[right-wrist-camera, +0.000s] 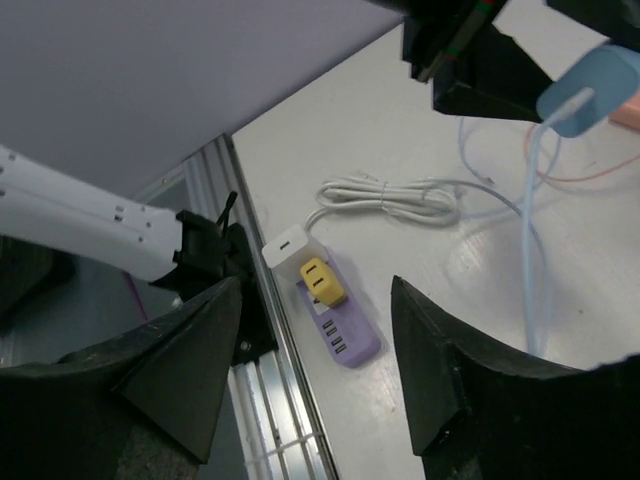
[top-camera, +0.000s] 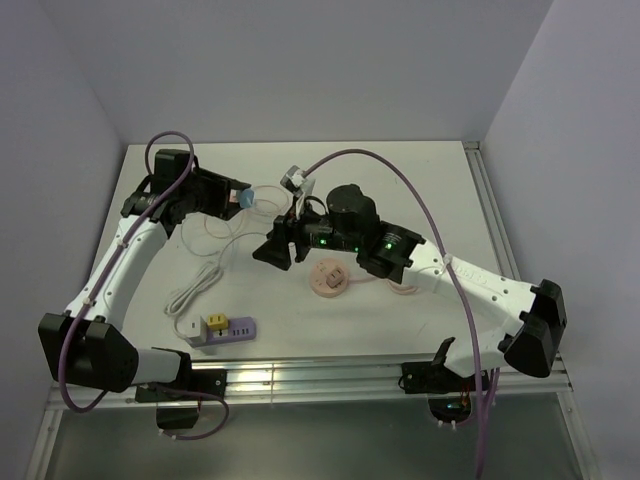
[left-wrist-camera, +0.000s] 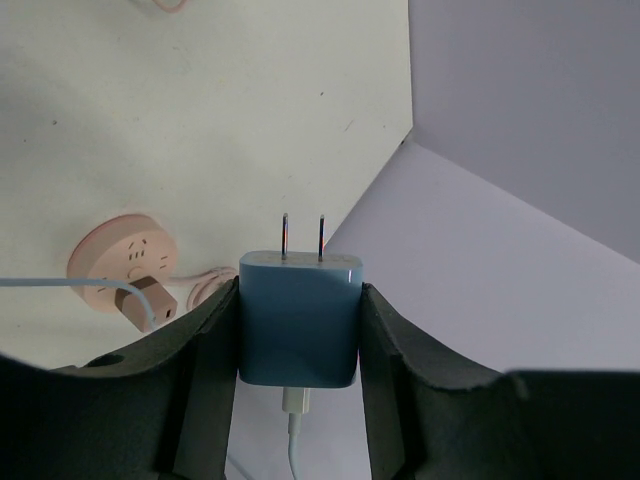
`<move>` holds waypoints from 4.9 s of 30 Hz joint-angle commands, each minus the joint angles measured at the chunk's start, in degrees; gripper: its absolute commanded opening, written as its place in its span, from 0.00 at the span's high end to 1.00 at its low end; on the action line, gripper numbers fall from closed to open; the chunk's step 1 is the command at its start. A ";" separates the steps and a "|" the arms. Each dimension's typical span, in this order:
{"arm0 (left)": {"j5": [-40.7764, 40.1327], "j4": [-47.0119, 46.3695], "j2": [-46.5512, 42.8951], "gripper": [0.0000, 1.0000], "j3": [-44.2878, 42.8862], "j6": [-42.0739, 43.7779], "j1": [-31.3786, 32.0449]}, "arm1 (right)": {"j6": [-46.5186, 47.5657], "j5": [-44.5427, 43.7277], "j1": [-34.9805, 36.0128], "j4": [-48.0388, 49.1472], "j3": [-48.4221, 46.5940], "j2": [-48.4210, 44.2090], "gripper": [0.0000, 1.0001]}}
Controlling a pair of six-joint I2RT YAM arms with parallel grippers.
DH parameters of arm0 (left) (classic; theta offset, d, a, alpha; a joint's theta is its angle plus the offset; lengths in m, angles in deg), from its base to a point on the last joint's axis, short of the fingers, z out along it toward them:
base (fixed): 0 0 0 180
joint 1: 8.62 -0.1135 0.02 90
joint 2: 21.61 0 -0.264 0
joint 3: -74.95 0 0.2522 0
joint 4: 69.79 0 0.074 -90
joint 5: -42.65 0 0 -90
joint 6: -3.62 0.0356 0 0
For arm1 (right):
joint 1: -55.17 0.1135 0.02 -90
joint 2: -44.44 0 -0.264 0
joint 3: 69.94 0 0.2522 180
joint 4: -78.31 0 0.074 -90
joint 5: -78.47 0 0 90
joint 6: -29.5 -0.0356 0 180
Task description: Insert the plug
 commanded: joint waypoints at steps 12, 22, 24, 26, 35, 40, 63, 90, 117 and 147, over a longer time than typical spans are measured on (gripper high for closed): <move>5.19 2.50 -5.46 1.00 0.18 -3.73 0.55 | 0.34 -16.42 0.70 -0.26 -12.07 14.17 0.27; 5.98 1.45 -7.67 1.00 3.34 -6.64 0.64 | -5.29 -28.12 1.57 11.88 -7.50 13.91 0.29; 6.07 1.19 -7.93 1.00 3.69 -6.81 0.64 | -6.08 -28.38 1.66 14.95 -5.32 12.86 0.30; 5.98 0.75 -8.20 1.00 4.13 -6.90 0.64 | -7.39 -29.87 1.66 16.53 -4.16 11.89 0.30; 6.15 -0.66 -8.73 1.00 5.01 -7.52 1.08 | -9.24 -28.12 1.66 21.29 -2.66 11.36 0.34; 5.37 -1.63 -9.43 1.00 5.63 -8.30 1.70 | -9.51 -28.56 1.66 15.84 -8.64 15.05 0.39; 3.43 -3.83 -11.10 1.00 6.94 -9.62 2.31 | -9.25 -32.69 3.59 10.91 -10.84 18.92 0.42; -20.55 0.40 -18.04 0.11 8.70 16.37 -0.41 | -2.04 -16.09 -2.82 -33.19 -18.76 14.28 1.00; 24.70 -33.71 -8.73 0.13 27.16 33.61 6.26 | 4.55 -0.35 -1.41 -39.71 -4.07 0.29 1.00; -16.53 -15.86 -4.60 1.00 19.25 32.03 12.42 | 5.25 -16.69 -4.40 -56.67 -20.24 24.00 1.00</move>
